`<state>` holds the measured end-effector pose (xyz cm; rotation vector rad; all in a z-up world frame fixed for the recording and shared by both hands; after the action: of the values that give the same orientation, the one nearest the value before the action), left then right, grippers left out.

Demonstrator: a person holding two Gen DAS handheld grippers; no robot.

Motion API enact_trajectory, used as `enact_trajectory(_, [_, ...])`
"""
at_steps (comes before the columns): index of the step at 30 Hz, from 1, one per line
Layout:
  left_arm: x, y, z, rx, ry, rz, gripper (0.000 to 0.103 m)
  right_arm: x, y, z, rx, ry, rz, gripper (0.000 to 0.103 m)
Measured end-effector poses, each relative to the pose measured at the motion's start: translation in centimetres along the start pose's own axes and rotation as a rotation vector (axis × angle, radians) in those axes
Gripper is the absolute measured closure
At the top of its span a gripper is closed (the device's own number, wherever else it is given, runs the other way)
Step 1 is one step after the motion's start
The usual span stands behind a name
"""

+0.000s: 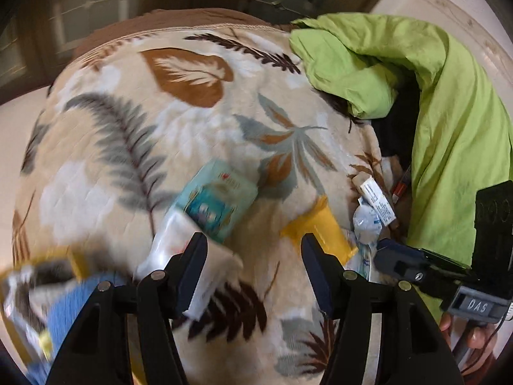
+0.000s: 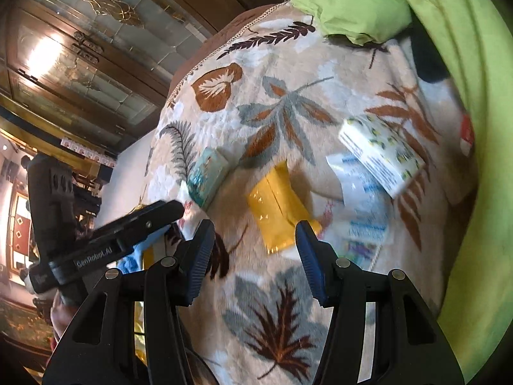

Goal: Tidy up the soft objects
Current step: 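Grasp the teal cartoon packet with the left gripper while the right grasps the yellow packet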

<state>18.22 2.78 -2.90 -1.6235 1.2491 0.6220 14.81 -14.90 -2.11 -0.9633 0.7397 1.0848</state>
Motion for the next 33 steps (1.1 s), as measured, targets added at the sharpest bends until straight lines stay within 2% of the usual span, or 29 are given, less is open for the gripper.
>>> enact_trajectory(5, [1.0,-2.4,-0.3,0.099,-0.008,0.012,0.042,2.0,-1.4,0.7,-0.042,0.036,0.030,0.050])
enact_trajectory(9, [2.2,-3.6,-0.1,0.157,-0.007,0.047,0.042,2.9,-2.0,1.5,-0.127,0.077,0.035,0.050])
enact_trajectory(16, [4.6,-2.9,0.4,0.302,0.019,0.161,0.042,5.0,-1.9,3.1,-0.326,0.206,0.070,0.050])
enact_trajectory(19, [5.4,-2.4,0.1,0.360,-0.009,0.186,0.041,6.4,-1.7,3.6,-0.385,0.265,0.095,0.050])
enact_trajectory(20, [5.5,-2.3,-0.1,0.376,-0.015,0.188,0.038,7.0,-1.6,3.8,-0.397,0.285,0.110,0.050])
enact_trajectory(22, [5.7,-2.4,-0.1,0.380,-0.027,0.187,0.036,8.0,-1.4,3.9,-0.412,0.323,0.132,0.050])
enact_trajectory(24, [5.9,-2.4,-0.3,0.396,-0.079,0.177,0.036,9.3,-1.1,4.1,-0.436,0.371,0.154,0.050])
enact_trajectory(27, [5.3,-2.4,0.1,0.397,-0.106,0.156,0.036,10.0,-0.8,4.5,-0.483,0.405,0.137,0.050])
enact_trajectory(29, [5.2,-2.6,0.5,0.388,-0.102,0.157,0.036,10.1,-1.0,4.2,-0.475,0.401,0.126,0.050])
enact_trajectory(33, [7.2,-2.5,1.4,0.384,-0.158,0.215,0.035,10.1,-1.6,3.7,-0.446,0.385,0.125,0.050])
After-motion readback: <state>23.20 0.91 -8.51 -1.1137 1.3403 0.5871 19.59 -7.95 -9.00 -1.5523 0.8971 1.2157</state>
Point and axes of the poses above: each gripper's, at about its wrist camera, not at the fingertips, and x roughly the way its jaws point, z to its left, y to its underside, the point moved 1 cm from there along x, roughly the way its jaws point, and after that the axes turned 6 degrees about y, right-handed, at the moved point
